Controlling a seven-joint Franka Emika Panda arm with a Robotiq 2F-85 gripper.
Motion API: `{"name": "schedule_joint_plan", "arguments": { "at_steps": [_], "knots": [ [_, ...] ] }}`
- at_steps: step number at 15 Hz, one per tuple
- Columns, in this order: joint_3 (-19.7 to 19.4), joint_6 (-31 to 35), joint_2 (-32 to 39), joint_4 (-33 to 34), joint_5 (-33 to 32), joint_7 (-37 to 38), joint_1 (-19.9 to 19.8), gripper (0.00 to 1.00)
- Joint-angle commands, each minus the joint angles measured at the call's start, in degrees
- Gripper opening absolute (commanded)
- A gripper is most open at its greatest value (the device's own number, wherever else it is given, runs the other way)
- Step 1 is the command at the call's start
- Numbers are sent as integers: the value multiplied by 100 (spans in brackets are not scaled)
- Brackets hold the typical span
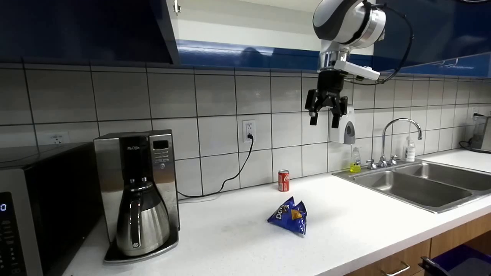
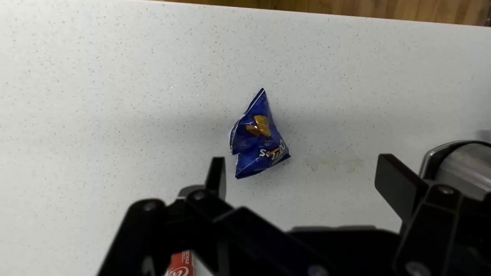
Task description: Put the blue packet in the cabinet
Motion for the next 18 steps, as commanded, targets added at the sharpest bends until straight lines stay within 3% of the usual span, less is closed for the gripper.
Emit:
{"name": "schedule_joint_plan", "arguments": {
  "at_steps": [1,8,18],
  "knots": [
    [296,250,-35,-110,-317,94,-27,100],
    [561,877,204,-347,-430,100,108,100],
    [570,2074,1250,-491,-743,-91,84,100]
  ]
}}
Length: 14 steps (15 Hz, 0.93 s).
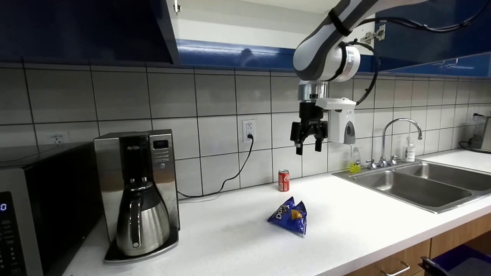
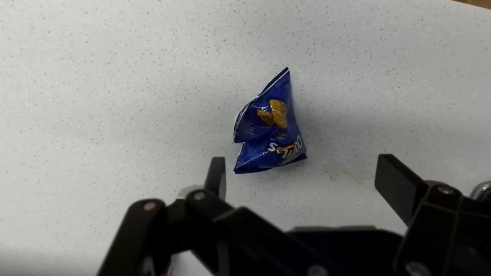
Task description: Put the blue packet in the cabinet
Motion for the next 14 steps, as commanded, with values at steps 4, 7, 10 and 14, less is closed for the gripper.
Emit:
{"name": "schedule_joint_plan", "arguments": {
  "at_steps": [4,7,10,14],
  "knots": [
    [83,904,844,-30,-328,-74,-15,100],
    [159,1221,1190,-13,-330,-29,29,100],
    [242,1473,1509,13,-434,27,79,100],
    [276,1524,1879,102,-693,81,114,100]
  ]
}}
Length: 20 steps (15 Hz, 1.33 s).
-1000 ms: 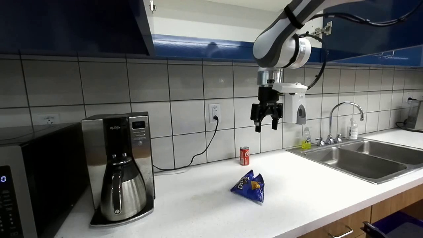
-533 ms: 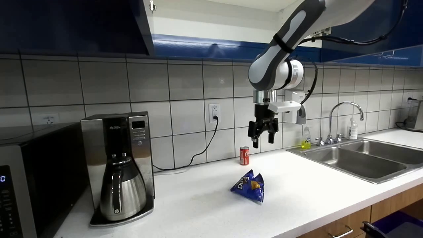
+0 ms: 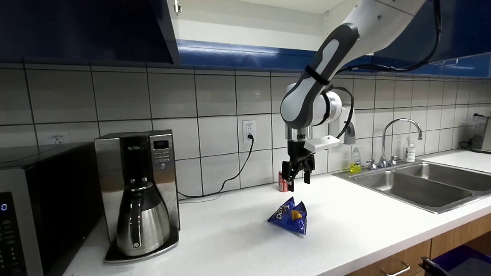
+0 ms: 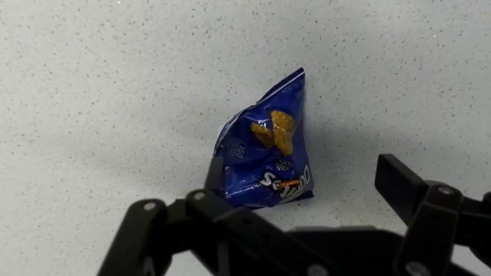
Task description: Put the blue packet in the cabinet
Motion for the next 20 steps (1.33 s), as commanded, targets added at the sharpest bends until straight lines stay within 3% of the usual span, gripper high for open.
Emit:
{"name": "schedule_joint_plan", "arguments": {
  "at_steps": [1,20],
  "knots": [
    [72,61,347,171,-315,114,-21,100],
    [18,99,1516,842,-875,190,42,100]
  ]
}}
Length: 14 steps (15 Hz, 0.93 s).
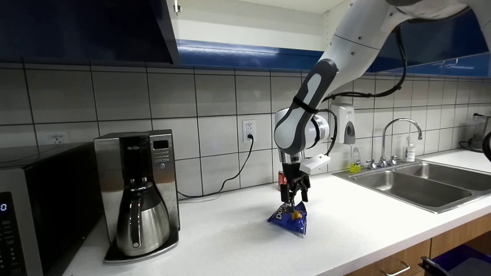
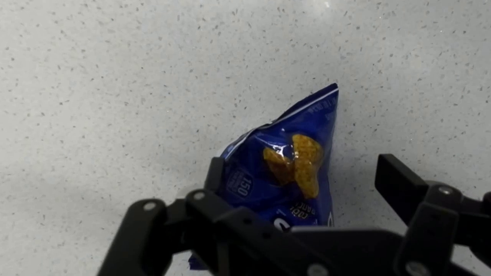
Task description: Put the blue packet in the cabinet
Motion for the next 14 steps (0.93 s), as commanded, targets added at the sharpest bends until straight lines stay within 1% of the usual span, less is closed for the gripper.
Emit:
{"name": "schedule_joint_plan", "arguments": {
  "at_steps": [1,8,14],
  "knots": [
    [-13,10,219,228,-272,178,53,100],
    [-4,-2,406,414,-508,157,159,100],
    [-58,-42,509,506,-832,292,297,100]
  ]
}}
